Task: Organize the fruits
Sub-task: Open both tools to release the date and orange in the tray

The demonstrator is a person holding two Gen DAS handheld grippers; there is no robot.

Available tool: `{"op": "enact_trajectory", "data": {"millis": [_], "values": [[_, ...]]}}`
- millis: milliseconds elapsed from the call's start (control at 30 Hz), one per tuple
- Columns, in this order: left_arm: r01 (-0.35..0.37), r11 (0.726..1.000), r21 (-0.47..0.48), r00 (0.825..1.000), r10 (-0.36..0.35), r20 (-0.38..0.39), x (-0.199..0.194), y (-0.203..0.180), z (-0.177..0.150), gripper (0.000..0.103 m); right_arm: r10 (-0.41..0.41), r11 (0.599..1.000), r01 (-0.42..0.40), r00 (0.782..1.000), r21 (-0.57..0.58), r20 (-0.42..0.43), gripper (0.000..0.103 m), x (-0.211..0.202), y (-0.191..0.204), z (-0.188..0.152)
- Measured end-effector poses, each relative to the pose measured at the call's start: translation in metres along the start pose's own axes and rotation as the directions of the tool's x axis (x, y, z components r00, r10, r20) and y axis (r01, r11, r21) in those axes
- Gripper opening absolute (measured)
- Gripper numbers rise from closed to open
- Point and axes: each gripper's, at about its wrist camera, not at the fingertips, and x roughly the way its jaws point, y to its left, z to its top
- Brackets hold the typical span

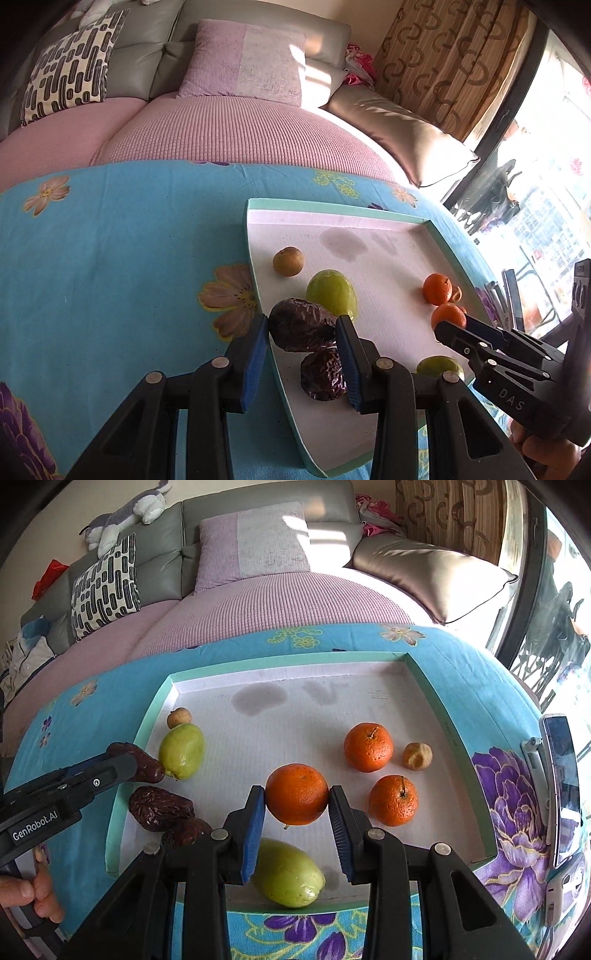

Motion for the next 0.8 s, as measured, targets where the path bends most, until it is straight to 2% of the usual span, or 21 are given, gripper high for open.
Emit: {"op": "enact_trajectory", "data": {"millis": [200, 567, 800], "values": [[-0.029, 0.999, 0.029, 0.999, 0.030, -0.026, 0.004, -0.007, -0.006, 0.040, 0.003, 1.000, -0.003, 1.000, 0.001, -0.021, 0.037, 0.006, -0.002, -0.005], [-0.094, 0.994, 0.063, 0.995, 0.096, -0.030, 0.009, -0.015, -0.008, 0.040, 0.037, 0.999, -0.036, 0.998, 0.008, -0.044, 0.037, 0.015, -0.002, -0.010], [-0.096, 0.994, 0.050, 0.995, 0.098, -0.035, 0.009, -0.016, -0.008, 0.043, 0.049, 0.999, -0.048, 0.998, 0.005, -0.037, 0.037, 0.014, -0.001, -0.011]]}}
